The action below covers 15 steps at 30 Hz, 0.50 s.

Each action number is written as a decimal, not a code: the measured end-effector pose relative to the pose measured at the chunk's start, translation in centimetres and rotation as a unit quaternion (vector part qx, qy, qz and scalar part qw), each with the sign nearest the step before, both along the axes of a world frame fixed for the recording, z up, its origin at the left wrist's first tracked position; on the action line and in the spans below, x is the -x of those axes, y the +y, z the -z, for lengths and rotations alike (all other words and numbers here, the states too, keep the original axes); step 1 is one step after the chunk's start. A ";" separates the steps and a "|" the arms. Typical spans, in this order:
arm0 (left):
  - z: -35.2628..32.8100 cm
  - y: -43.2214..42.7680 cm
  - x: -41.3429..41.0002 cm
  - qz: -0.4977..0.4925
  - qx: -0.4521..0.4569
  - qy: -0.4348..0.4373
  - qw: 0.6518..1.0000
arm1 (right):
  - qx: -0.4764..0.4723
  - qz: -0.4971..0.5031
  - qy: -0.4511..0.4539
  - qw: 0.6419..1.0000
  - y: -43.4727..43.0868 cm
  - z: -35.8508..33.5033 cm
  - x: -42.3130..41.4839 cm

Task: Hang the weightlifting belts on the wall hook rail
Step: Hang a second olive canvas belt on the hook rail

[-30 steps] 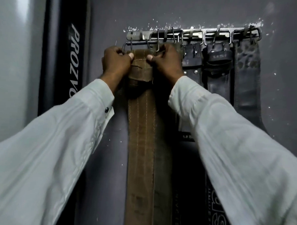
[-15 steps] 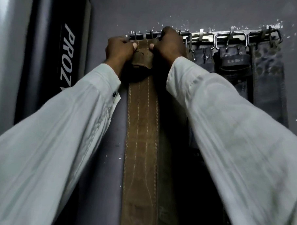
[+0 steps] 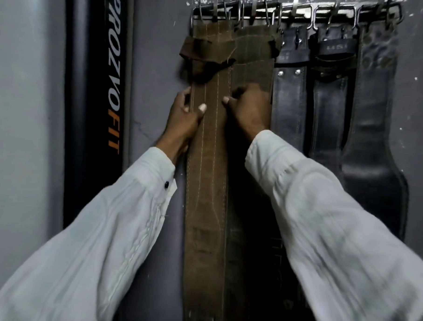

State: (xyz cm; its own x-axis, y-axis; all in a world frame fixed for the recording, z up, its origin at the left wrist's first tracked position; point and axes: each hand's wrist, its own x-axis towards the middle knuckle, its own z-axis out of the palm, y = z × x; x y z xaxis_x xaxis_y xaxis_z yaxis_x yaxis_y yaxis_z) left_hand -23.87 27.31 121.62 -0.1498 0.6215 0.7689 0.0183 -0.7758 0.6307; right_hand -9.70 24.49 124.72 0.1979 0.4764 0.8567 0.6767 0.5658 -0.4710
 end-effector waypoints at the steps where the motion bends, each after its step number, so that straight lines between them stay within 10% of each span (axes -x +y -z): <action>1: 1.4 -0.1 -0.2 0.004 0.004 -0.007 1.000 | 0.016 -0.003 0.006 1.000 -0.1 1.1 -0.2; 15: 18.3 -3.4 -0.2 -0.098 0.146 0.071 0.982 | 0.281 0.041 -0.133 0.950 -5.2 16.1 -1.6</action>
